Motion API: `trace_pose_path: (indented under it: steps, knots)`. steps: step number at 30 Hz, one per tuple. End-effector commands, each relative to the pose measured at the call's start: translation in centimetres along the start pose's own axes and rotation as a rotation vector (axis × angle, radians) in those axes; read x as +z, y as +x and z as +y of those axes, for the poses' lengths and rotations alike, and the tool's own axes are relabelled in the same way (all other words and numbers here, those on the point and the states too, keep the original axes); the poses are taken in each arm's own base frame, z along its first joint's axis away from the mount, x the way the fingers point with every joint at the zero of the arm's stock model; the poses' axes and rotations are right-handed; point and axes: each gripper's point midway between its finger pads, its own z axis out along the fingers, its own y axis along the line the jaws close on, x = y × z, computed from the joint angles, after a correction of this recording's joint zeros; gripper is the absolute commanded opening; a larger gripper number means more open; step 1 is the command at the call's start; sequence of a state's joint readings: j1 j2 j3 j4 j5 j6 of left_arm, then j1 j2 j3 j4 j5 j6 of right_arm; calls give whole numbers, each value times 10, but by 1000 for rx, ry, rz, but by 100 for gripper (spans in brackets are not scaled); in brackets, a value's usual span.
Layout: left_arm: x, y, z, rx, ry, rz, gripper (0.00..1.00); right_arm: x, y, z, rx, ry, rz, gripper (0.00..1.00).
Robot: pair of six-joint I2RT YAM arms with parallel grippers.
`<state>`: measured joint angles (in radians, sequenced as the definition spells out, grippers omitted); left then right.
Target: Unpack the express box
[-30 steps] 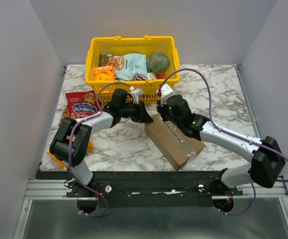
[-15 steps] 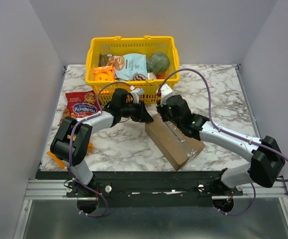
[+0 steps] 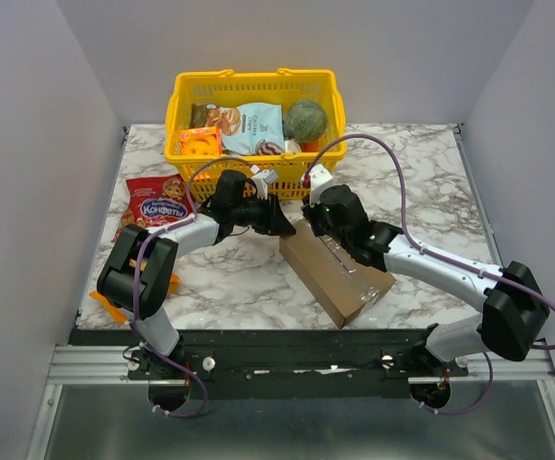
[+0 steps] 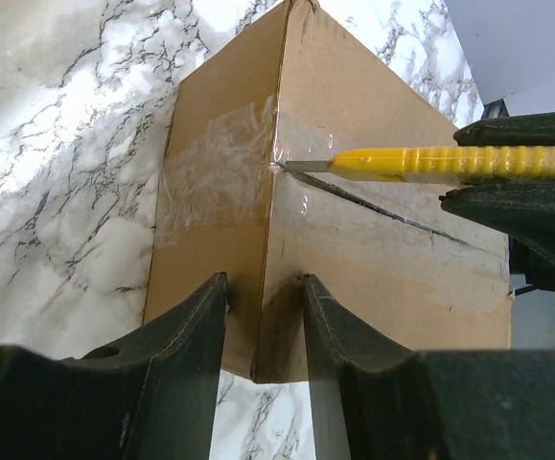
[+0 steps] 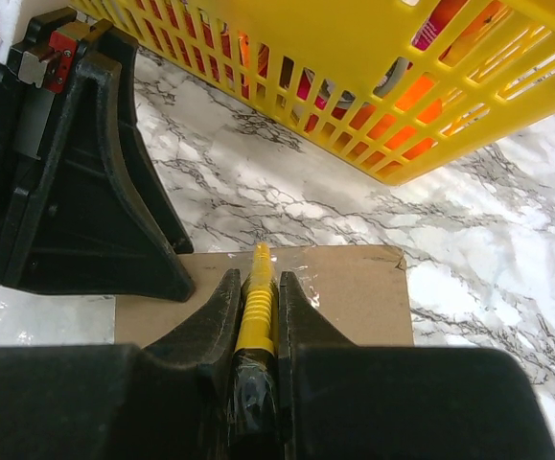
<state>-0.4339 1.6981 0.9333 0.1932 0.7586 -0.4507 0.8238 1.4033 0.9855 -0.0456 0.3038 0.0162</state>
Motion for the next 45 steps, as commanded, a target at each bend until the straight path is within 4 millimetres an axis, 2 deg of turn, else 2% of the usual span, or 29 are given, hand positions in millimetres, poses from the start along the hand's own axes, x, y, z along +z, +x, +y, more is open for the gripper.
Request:
trace_pose_path:
  steps: [1, 11, 25, 45]
  knots:
    - [5, 22, 28, -48, -96, 50, 43, 1, 11, -3, -16, 28, 22, 1]
    - [5, 24, 31, -51, -109, 50, 43, -15, 22, -14, -13, 65, 80, 0]
    - [4, 24, 34, -52, -122, 46, 43, -31, 36, -17, 3, 65, 141, 0]
    - [5, 25, 38, -52, -134, 48, 43, -63, 54, -23, 21, 69, 271, 0]
